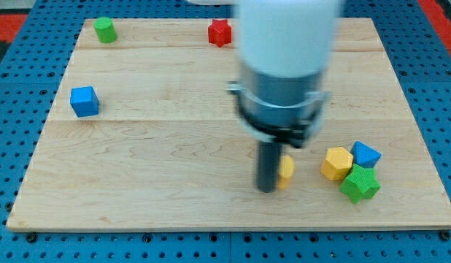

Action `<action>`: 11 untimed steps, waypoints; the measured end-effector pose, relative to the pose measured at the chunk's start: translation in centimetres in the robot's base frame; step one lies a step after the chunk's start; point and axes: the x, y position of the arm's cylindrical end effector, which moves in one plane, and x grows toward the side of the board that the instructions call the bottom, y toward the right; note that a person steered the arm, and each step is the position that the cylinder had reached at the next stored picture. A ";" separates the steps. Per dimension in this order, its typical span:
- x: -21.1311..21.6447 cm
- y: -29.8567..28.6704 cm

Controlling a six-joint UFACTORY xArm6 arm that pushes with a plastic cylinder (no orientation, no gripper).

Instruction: Push the yellow heart into the yellow hexagon

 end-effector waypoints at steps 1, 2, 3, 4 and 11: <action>0.0 -0.1; -0.5 -8.8; -1.6 -7.0; -1.1 -1.4; -22.4 20.9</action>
